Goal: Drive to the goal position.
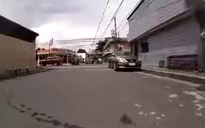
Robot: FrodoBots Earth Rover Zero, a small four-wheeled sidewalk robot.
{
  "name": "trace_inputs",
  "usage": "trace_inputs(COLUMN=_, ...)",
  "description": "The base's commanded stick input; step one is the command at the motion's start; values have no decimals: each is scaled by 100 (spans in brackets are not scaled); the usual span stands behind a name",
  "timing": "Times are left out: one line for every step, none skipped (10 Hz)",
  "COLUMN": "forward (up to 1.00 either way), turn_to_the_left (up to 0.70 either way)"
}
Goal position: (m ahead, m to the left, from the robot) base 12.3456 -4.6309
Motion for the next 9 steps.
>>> trace_inputs(forward=70, turn_to_the_left=0)
trace_inputs(forward=70, turn_to_the_left=0)
trace_inputs(forward=70, turn_to_the_left=0)
trace_inputs(forward=70, turn_to_the_left=0)
trace_inputs(forward=70, turn_to_the_left=0)
trace_inputs(forward=70, turn_to_the_left=0)
trace_inputs(forward=70, turn_to_the_left=0)
trace_inputs(forward=70, turn_to_the_left=0)
trace_inputs(forward=70, turn_to_the_left=0)
